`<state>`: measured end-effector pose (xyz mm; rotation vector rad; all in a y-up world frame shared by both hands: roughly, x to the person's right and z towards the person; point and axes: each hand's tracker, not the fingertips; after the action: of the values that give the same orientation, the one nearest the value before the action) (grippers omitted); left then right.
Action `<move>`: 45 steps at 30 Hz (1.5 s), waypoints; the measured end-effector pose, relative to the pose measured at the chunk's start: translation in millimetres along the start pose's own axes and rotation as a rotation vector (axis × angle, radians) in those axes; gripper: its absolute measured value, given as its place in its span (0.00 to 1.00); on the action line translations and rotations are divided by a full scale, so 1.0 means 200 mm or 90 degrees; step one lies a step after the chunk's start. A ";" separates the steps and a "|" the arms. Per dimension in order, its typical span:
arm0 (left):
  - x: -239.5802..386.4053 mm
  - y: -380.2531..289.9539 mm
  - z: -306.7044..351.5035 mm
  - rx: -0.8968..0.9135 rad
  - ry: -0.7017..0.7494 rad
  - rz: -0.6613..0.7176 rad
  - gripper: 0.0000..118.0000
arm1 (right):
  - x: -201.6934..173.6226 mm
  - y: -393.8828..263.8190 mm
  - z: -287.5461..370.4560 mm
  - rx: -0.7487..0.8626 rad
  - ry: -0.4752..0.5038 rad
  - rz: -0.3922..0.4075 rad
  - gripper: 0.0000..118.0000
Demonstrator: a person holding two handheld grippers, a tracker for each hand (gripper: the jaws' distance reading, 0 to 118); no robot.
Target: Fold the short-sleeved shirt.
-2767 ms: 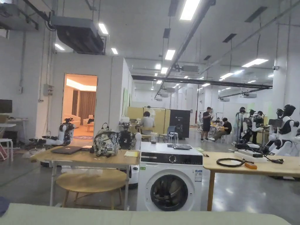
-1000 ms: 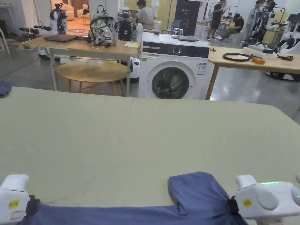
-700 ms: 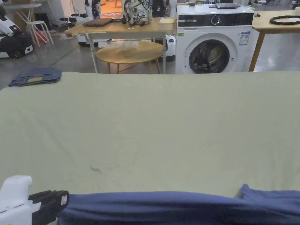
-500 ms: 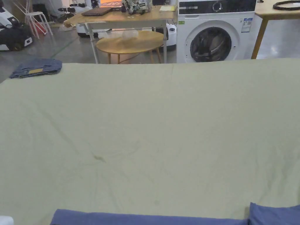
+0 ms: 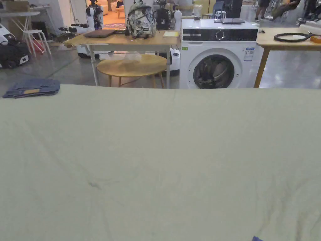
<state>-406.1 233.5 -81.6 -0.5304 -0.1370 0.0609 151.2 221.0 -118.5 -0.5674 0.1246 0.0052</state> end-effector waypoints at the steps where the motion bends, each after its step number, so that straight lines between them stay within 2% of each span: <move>1: 0.05 0.07 0.04 0.027 0.000 -0.010 0.57 | -0.03 0.08 0.02 0.029 0.011 0.008 0.50; 3: 0.11 0.21 0.09 0.107 -0.011 -0.005 0.53 | -0.10 0.22 0.04 0.085 0.021 0.015 0.49; 4: 0.13 0.26 0.11 0.136 -0.026 -0.002 0.45 | -0.14 0.28 0.05 0.108 0.028 0.016 0.47; 5: 0.15 0.29 0.11 0.161 -0.038 0.000 0.29 | -0.17 0.33 0.04 0.129 0.037 0.009 0.41; 6: 0.17 0.32 0.12 0.188 -0.045 0.000 0.06 | -0.20 0.36 0.03 0.147 0.057 -0.003 0.25; 7: 0.19 0.34 0.12 0.207 -0.056 0.000 0.00 | -0.22 0.38 0.02 0.163 0.080 -0.015 0.07; 8: 0.20 0.36 0.11 0.225 -0.074 -0.005 0.00 | -0.24 0.40 0.00 0.174 0.098 -0.021 0.00; 11: 0.23 0.38 0.08 0.218 -0.091 0.032 0.00 | -0.31 0.44 -0.06 0.149 0.105 -0.024 0.00; 13: 0.24 0.38 0.09 0.235 -0.129 0.055 0.00 | -0.26 0.36 -0.11 0.158 0.104 -0.031 0.00; 15: 0.21 0.37 0.08 0.213 -0.134 0.097 0.00 | -0.26 0.36 -0.13 0.138 0.146 -0.048 0.00; 18: 0.09 0.35 0.09 0.207 -0.179 0.162 0.00 | -0.26 0.33 -0.14 0.146 0.131 -0.047 0.00; 19: 0.03 0.32 0.10 0.218 -0.190 0.188 0.09 | -0.25 0.33 -0.13 0.145 0.130 -0.047 0.00; 20: -0.02 0.29 0.12 0.223 -0.191 0.213 0.34 | -0.24 0.33 -0.13 0.145 0.132 -0.048 0.00; 21: -0.09 0.27 0.13 0.222 -0.204 0.243 0.65 | -0.22 0.32 -0.13 0.144 0.135 -0.051 0.00; 22: -0.18 0.23 0.13 0.202 -0.214 0.273 0.73 | -0.21 0.31 -0.12 0.142 0.136 -0.052 0.00; 24: -0.35 0.13 0.08 0.098 -0.243 0.353 0.73 | -0.22 0.29 -0.11 0.129 0.134 -0.052 0.00; 27: -0.53 -0.08 0.02 -0.005 -0.165 0.379 0.73 | -0.17 0.22 -0.13 0.095 0.128 -0.060 0.00; 30: -0.63 -0.28 -0.12 -0.108 -0.126 0.410 0.73 | -0.18 0.17 -0.13 0.069 0.128 -0.075 0.00; 31: -0.65 -0.34 -0.17 -0.129 -0.139 0.423 0.72 | -0.17 0.15 -0.15 0.064 0.128 -0.079 0.00; 32: -0.66 -0.41 -0.24 -0.148 -0.172 0.447 0.69 | -0.15 0.12 -0.16 0.059 0.127 -0.081 0.00; 35: -0.74 -0.58 -0.43 -0.155 -0.207 0.521 0.46 | -0.15 0.11 -0.17 0.045 0.121 -0.081 0.00; 37: -0.73 -0.60 -0.45 -0.061 -0.266 0.591 0.06 | -0.15 0.11 -0.16 0.042 0.120 -0.080 0.00; 38: -0.72 -0.61 -0.48 -0.053 -0.292 0.647 0.02 | -0.15 0.11 -0.16 0.041 0.120 -0.080 0.00; 39: -0.69 -0.62 -0.54 -0.072 -0.302 0.674 0.01 | -0.15 0.11 -0.15 0.040 0.119 -0.079 0.00; 42: -0.56 -0.58 -0.62 -0.143 -0.264 0.611 0.01 | -0.14 0.10 -0.16 0.033 0.118 -0.080 0.00; 44: -0.55 -0.57 -0.61 -0.106 -0.292 0.659 0.01 | -0.15 0.11 -0.16 0.029 0.115 -0.076 0.00; 45: -0.55 -0.55 -0.55 -0.070 -0.263 0.654 0.01 | -0.15 0.11 -0.15 0.029 0.114 -0.073 0.00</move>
<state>-495.9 73.7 -132.4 -0.6486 -0.2591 1.1745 118.0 223.9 -152.0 -0.5287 0.2650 -0.1594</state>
